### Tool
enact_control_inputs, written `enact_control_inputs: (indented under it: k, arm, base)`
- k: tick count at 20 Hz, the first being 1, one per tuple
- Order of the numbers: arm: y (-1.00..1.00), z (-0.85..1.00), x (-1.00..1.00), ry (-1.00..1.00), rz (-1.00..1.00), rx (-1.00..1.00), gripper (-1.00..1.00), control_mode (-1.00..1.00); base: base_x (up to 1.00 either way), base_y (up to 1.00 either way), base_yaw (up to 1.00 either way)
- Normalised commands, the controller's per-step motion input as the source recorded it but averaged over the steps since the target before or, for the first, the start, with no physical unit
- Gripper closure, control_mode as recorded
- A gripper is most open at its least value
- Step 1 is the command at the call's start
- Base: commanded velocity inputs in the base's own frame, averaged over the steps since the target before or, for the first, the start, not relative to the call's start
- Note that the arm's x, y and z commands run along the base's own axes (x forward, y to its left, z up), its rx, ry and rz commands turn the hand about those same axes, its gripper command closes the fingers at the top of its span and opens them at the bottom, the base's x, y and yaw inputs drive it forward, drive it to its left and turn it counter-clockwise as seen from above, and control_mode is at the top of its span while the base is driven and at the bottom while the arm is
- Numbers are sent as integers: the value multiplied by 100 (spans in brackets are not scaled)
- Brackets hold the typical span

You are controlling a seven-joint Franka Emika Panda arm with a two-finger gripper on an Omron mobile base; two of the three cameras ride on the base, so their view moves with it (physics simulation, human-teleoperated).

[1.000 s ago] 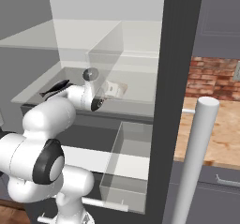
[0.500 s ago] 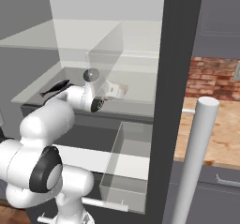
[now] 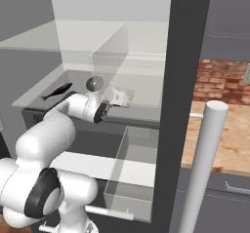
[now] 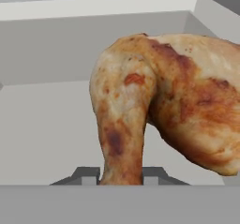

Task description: Gather the tomato and garlic from the fridge and place them on a tray on the dining counter. Then gather the fish and chicken drumstick from the fridge and place them on the other tray.

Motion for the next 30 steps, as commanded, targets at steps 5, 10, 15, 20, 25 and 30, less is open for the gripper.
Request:
enact_control_inputs:
  k: [5, 10, 15, 20, 25, 30]
  arm:
    - [-5, 0, -51, -7, 0, 0, 100, -100]
    - [2, 32, -80, -2, 0, 0, 100, -100]
    - [16, 56, -84, 2, 0, 0, 100, -100]
    - [25, 42, -94, 6, 0, 0, 100, -100]
    - [26, 34, -96, 4, 3, -1, 100, -100]
    - [26, 32, -83, 7, 8, -1, 100, -100]
  base:
    - [0, 0, 0]
    - [0, 0, 0]
    - [0, 0, 0]
    - [0, 0, 0]
    - [0, 0, 0]
    - [0, 0, 0]
